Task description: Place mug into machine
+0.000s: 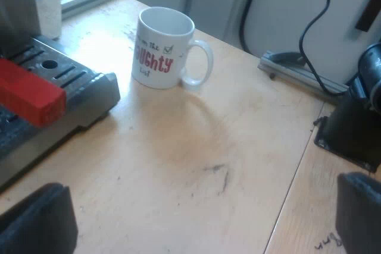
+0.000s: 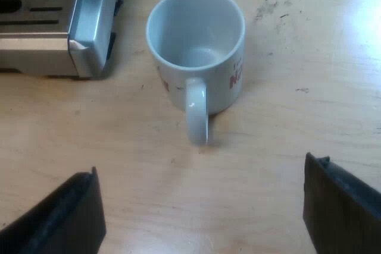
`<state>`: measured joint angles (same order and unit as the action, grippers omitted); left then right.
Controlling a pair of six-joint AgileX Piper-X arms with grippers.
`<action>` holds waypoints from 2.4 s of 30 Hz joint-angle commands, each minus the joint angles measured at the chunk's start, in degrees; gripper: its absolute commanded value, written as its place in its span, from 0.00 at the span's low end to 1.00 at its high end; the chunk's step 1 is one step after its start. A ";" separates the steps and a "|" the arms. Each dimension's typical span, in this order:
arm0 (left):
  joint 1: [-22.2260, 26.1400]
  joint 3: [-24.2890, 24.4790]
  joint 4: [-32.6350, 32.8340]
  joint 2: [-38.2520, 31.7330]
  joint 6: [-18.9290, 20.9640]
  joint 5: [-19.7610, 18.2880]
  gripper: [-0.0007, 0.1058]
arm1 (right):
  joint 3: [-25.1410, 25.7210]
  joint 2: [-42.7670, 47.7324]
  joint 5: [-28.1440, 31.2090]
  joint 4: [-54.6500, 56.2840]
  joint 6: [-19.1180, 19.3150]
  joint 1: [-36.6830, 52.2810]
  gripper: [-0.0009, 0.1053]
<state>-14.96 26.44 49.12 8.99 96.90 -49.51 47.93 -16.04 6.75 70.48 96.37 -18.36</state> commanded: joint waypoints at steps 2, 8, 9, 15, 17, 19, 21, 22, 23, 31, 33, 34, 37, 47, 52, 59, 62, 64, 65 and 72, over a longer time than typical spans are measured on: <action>-0.19 -2.19 -2.37 0.00 0.54 -1.44 0.86 | -3.30 0.09 -1.14 -0.01 2.01 -0.01 0.68; -0.19 -3.18 -4.63 0.09 0.21 -1.32 0.86 | -9.83 -0.05 -2.20 -4.77 5.14 -0.01 0.68; -0.19 -3.27 -4.91 0.09 0.21 -1.32 0.86 | -12.69 -0.20 -2.77 -7.82 5.14 -0.01 0.68; -0.19 -3.23 -4.91 0.09 0.04 1.08 0.86 | -20.19 -0.32 -3.15 -16.75 5.14 -0.01 0.68; -0.19 -3.23 -4.91 0.09 -0.88 2.29 0.86 | -22.05 -0.32 -3.15 -19.97 5.02 -0.01 0.68; -0.19 -3.23 -4.91 0.09 -2.41 2.95 0.86 | -24.30 -0.45 -3.15 -24.42 5.02 -0.01 0.68; -0.19 -3.23 -4.91 0.09 -2.52 3.92 0.86 | -26.31 -0.44 -3.15 -27.39 5.02 -0.01 0.68; -0.19 -3.23 -4.91 0.09 -2.51 4.25 0.86 | -27.17 -0.44 -3.15 -29.06 5.02 -0.01 0.68; -0.19 -3.23 -4.91 0.09 -2.51 4.33 0.86 | -27.76 -0.44 -3.15 -29.99 5.02 -0.01 0.68; -0.19 -3.23 -4.91 2.05 -2.51 5.22 0.86 | -36.43 -0.55 -2.69 -43.29 2.50 -0.01 0.68; -0.19 -3.23 -4.91 3.44 -2.83 5.22 0.86 | -37.85 -0.55 -2.53 -46.55 2.50 -0.01 0.68; -0.19 -3.23 -4.91 4.48 -3.01 5.22 0.86 | -38.72 -0.55 -2.17 -48.28 2.50 -0.01 0.68; -0.19 -3.23 -4.91 6.95 -3.00 5.22 0.86 | -40.40 -0.55 0.24 -51.04 2.50 -0.01 0.68; -0.19 -3.23 -4.91 13.83 -5.16 5.11 0.86 | -44.50 -1.56 1.38 -59.76 2.50 -0.01 0.68; -0.19 -3.23 -4.91 14.72 -5.93 5.11 0.86 | -45.42 -6.59 1.61 -64.61 2.50 -0.01 0.68; -0.19 -3.23 -4.91 14.72 -5.93 5.11 0.86 | -45.49 -13.96 2.61 -70.48 2.50 -0.01 0.68; -0.19 -3.23 -4.91 14.72 -5.93 5.11 0.86 | -45.49 -17.54 2.61 -73.61 2.50 -0.01 0.68; -0.19 -3.23 -4.91 14.72 -5.93 5.11 0.86 | -45.49 -20.07 2.61 -76.18 2.50 -0.01 0.68; -0.19 -3.23 -4.91 14.72 -5.93 5.11 0.86 | -45.49 -21.03 2.61 -77.26 2.50 -0.01 0.68; -0.19 -3.23 -4.91 14.72 -5.93 5.64 0.86 | -45.39 -28.31 3.79 -84.37 2.50 -0.01 0.68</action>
<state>-14.96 23.24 44.81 23.40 90.89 -44.13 4.97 -44.37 10.23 -13.08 99.03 -18.36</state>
